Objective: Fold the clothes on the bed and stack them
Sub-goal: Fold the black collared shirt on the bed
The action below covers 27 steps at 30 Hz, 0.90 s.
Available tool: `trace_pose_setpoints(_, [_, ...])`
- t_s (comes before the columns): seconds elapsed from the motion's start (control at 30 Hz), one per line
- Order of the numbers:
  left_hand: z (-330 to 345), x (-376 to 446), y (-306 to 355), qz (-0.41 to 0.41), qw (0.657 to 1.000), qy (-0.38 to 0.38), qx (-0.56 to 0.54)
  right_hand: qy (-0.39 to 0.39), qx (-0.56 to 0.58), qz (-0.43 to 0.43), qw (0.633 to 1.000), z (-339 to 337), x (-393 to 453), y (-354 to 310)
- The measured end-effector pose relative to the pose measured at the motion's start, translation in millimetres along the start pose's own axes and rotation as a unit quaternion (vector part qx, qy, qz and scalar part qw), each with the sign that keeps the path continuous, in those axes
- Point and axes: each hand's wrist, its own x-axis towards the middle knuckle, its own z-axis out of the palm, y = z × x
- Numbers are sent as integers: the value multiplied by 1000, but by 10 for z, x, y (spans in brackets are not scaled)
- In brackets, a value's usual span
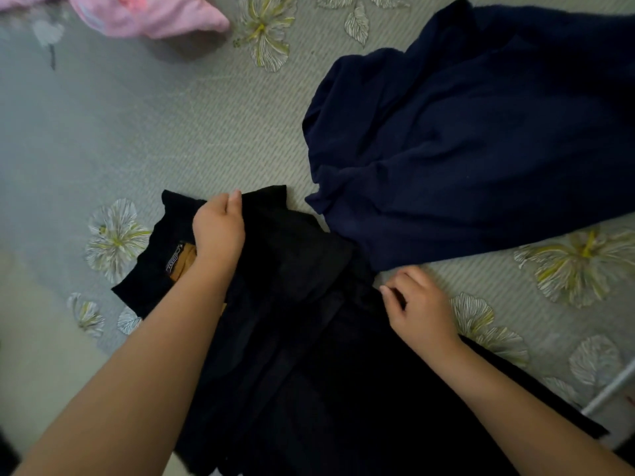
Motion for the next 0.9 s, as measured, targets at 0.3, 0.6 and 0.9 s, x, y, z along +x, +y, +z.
trace_pose_setpoints(0.3, [-31,-8,113,-196,934,-120,-274,-156,-43,10,987,126,519,-247])
trace_pose_setpoints(0.6, [70,17,126,-278,870,-96,-396,52,-27,-190,980,-93,367,-31])
trace_pose_setpoints(0.9, [407,-87,-61,39,998,38,43,45,-75,-144,986,-71,438,169])
